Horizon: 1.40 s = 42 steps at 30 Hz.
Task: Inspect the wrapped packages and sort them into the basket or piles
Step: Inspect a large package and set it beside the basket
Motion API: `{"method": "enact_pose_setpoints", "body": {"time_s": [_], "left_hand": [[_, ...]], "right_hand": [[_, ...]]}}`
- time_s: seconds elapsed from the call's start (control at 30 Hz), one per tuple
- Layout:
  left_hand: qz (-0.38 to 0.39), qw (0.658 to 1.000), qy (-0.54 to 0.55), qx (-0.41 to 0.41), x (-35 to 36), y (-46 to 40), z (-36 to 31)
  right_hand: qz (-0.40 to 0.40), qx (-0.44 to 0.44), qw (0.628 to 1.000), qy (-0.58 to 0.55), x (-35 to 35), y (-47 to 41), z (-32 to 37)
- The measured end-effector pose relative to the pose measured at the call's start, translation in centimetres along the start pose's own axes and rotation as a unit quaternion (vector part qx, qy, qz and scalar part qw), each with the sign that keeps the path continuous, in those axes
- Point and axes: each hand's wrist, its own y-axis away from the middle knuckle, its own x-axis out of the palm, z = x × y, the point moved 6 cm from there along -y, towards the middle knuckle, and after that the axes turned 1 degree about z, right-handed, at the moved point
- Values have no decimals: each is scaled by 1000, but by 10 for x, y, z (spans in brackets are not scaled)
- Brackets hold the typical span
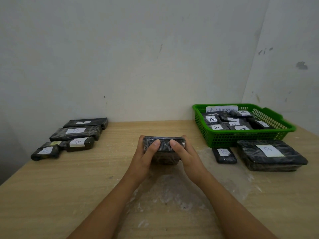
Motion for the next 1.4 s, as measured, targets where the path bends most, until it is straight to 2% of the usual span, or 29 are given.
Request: {"method": "enact_pose_setpoints", "body": {"time_s": [0.27, 0.5, 0.63, 0.8, 0.93, 1.07, 1.4], "left_hand": [[23, 999, -12, -28, 1, -2, 1], [41, 998, -33, -22, 6, 0, -2], [37, 999, -30, -17, 5, -1, 1], [18, 1000, -19, -7, 6, 1, 0], [17, 1000, -14, -4, 7, 1, -5], [15, 1000, -11, -13, 7, 0, -5], [28, 999, -38, -16, 6, -2, -2]], "right_hand": [[-9, 5, 1000, -20, -2, -1, 0], [-22, -9, 1000, -2, -7, -3, -4], [-28, -21, 999, -23, -8, -3, -2], [-41, -12, 999, 9, -8, -6, -6], [-29, -5, 1000, -4, -7, -5, -6], [-14, 31, 998, 56, -10, -4, -8], [-6, 26, 998, 57, -14, -4, -4]]}}
